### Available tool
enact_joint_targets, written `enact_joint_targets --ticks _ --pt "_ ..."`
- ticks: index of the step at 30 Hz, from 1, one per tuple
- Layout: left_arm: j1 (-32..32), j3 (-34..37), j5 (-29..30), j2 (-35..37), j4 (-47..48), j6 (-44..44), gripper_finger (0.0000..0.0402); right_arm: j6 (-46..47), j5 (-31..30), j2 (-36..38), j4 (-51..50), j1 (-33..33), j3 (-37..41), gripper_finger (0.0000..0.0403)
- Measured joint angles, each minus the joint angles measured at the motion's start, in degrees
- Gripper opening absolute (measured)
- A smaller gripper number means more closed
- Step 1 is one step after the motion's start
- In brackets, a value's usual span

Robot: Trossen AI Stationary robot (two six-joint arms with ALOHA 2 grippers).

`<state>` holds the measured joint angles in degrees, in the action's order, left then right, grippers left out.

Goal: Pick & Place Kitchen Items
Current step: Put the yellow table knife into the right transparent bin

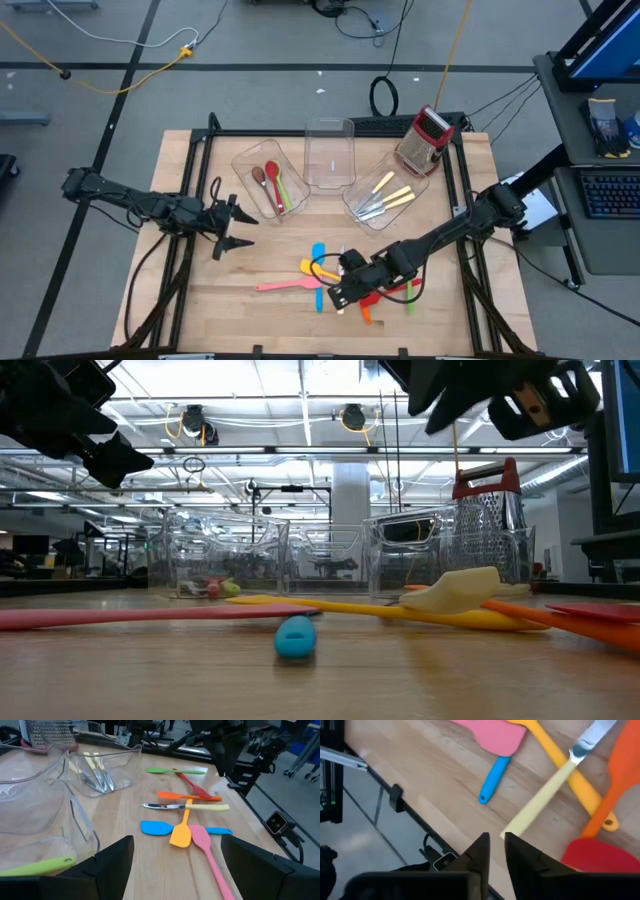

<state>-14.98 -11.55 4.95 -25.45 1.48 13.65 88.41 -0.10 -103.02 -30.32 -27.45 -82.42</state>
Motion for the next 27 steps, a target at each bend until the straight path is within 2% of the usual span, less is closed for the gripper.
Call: enact_joint_targets --ticks 10,14,27 --pt "0.0 0.02 0.02 -0.02 0.03 -0.05 0.0306 7.62 0.11 0.0 5.43 -0.34 6.14 0.012" --pt "0.0 0.02 0.02 -0.02 0.05 -0.07 0.0306 10.34 0.16 0.0 5.89 -0.34 6.9 0.0125" --pt "0.0 0.04 0.04 -0.02 0.06 0.0 0.0306 7.64 0.12 0.0 10.36 -0.38 6.94 0.0121"
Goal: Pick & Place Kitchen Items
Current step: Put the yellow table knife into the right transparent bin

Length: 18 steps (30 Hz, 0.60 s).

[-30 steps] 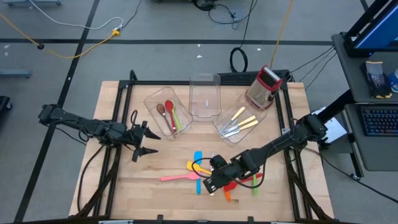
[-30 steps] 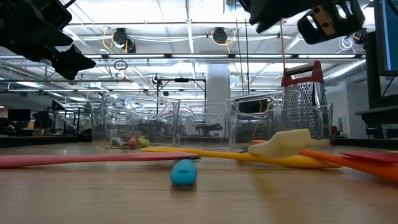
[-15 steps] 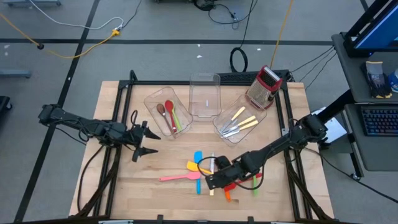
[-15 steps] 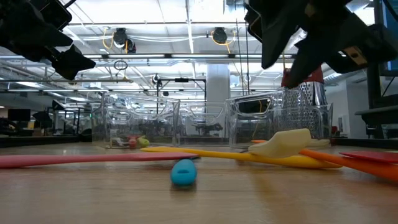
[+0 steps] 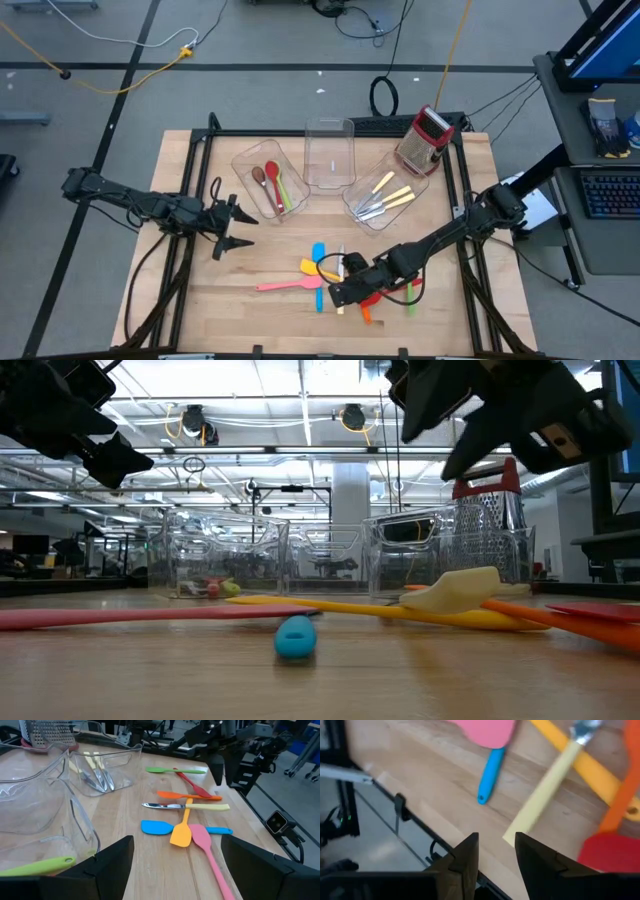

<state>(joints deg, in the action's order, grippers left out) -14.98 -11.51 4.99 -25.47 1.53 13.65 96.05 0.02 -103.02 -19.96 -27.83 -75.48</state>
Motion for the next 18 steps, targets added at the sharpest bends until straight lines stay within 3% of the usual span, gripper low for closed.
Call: enact_joint_targets --ticks 6,12,18 --pt "0.0 0.0 0.02 0.0 0.01 -0.04 0.0306 -8.68 -0.16 0.02 4.86 0.0 0.0 0.0123" --pt "0.0 0.0 0.02 0.0 0.01 0.0 0.0306 -4.37 -0.16 0.02 4.67 0.87 0.0 0.0123" --pt "0.0 0.0 0.02 0.0 0.01 0.02 0.0306 -6.34 -0.18 0.02 4.7 1.2 0.0 0.0123"
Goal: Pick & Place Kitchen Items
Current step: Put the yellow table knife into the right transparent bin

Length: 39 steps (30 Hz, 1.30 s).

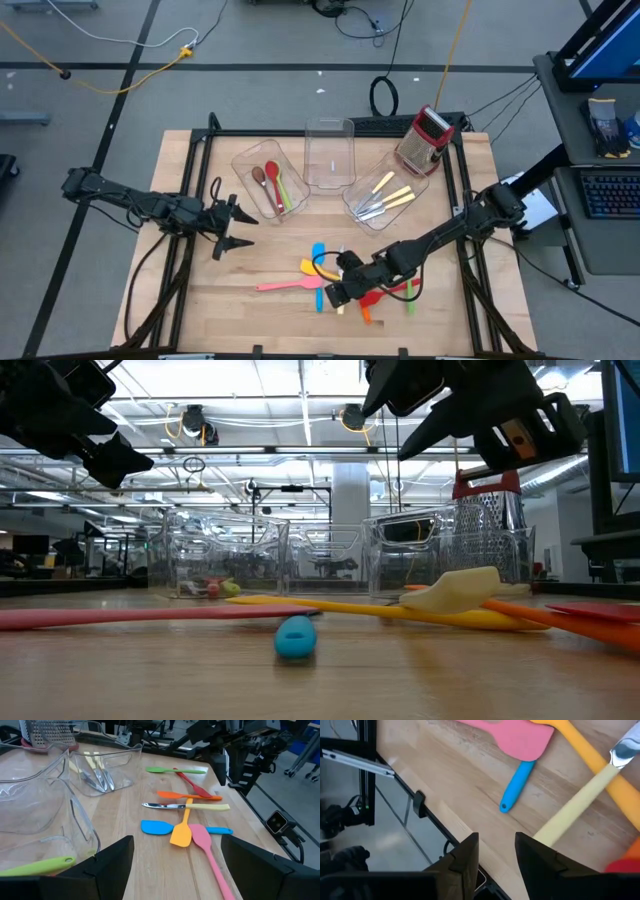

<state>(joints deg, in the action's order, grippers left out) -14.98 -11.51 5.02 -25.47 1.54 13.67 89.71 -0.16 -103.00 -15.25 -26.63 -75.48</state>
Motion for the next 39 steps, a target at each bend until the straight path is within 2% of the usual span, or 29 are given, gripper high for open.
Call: enact_joint_targets --ticks 9,21,28,39 --pt "0.0 0.0 0.0 0.0 0.0 0.09 0.0306 -4.85 0.22 0.0 -0.03 -0.04 0.0 0.0123" --pt "0.0 0.0 0.0 -0.02 0.0 0.09 0.0306 -5.35 0.2 0.0 0.67 0.06 0.0 0.0123" --pt "0.0 0.0 -0.02 -0.01 0.0 0.43 0.0306 -5.56 -4.32 0.0 0.9 0.39 0.0 0.0123" --pt "0.0 0.0 -0.01 -0.01 0.0 0.46 0.0306 1.3 -4.44 0.0 -0.03 -1.06 -0.39 0.0123"
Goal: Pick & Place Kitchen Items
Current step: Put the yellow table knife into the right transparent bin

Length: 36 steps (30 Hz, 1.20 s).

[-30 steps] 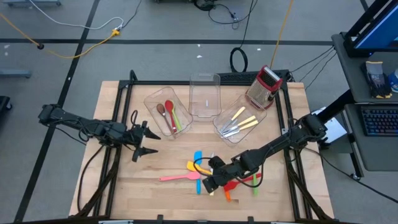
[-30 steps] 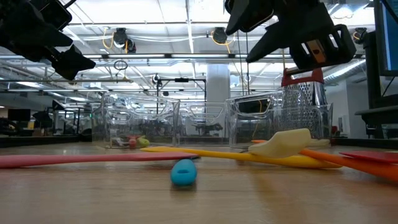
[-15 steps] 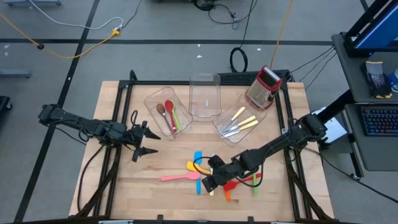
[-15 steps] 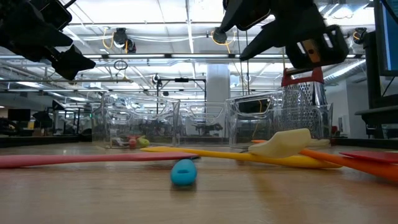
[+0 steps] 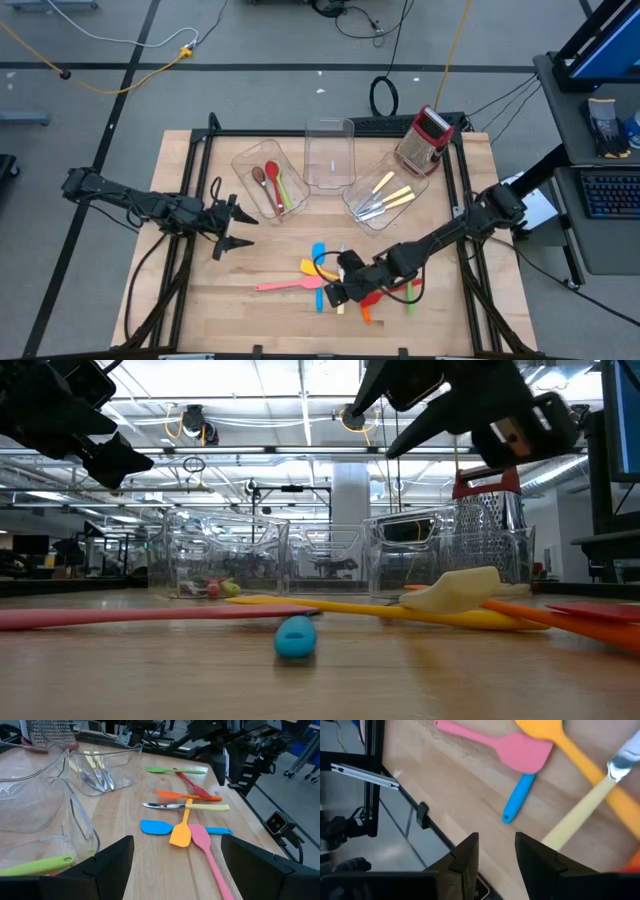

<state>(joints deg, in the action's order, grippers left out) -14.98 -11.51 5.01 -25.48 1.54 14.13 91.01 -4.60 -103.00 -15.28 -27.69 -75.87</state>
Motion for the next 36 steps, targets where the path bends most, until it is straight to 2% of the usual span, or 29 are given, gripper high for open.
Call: enact_joint_targets --ticks 11,17,24,36 --pt "0.0 0.0 0.0 0.0 0.01 0.07 0.0306 12.62 0.29 -1.04 -3.3 -0.53 -0.71 0.0123" --pt "0.0 0.0 -0.01 -0.01 0.09 0.07 0.0306 17.39 4.92 -3.46 -3.88 -0.45 -0.77 0.0123" --pt "0.01 0.0 0.0 -0.01 0.5 0.04 0.0306 19.94 4.45 -3.69 -4.49 -0.45 -0.69 0.0123" --pt "0.02 0.0 0.0 -0.01 2.16 0.13 0.0306 19.11 4.2 -3.78 -4.68 -0.42 -0.62 0.0123"
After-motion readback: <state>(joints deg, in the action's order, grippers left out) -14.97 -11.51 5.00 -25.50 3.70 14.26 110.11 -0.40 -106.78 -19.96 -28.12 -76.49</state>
